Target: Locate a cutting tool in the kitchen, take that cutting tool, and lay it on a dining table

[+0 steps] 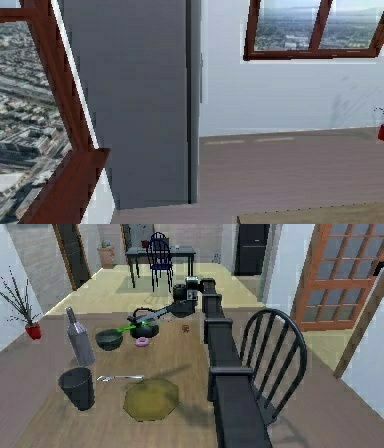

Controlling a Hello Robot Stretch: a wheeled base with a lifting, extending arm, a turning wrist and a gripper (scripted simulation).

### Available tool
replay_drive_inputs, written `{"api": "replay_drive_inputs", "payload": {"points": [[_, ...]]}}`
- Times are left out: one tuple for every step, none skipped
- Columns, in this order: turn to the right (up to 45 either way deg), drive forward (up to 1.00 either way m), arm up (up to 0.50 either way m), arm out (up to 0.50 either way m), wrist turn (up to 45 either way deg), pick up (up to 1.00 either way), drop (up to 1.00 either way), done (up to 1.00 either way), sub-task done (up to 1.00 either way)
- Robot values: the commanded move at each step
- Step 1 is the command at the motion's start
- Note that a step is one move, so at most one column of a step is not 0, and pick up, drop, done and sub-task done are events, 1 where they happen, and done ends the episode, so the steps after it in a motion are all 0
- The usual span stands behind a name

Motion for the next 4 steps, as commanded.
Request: {"api": "replay_drive_inputs", "payload": {"points": [[0.0, 0.0, -0.32, 0.0, 0.0, 0.0, 0.0, 0.0, 0.0], [0.0, 0.0, 0.0, 0.0, 0.0, 0.0, 1.0, 0.0, 0.0], [0.0, 0.0, 0.04, 0.0, 0.0, 0.0, 0.0, 0.0, 0.0], [0.0, 0.0, 0.0, -0.08, 0.0, 0.0, 0.0, 0.0, 0.0]]}}
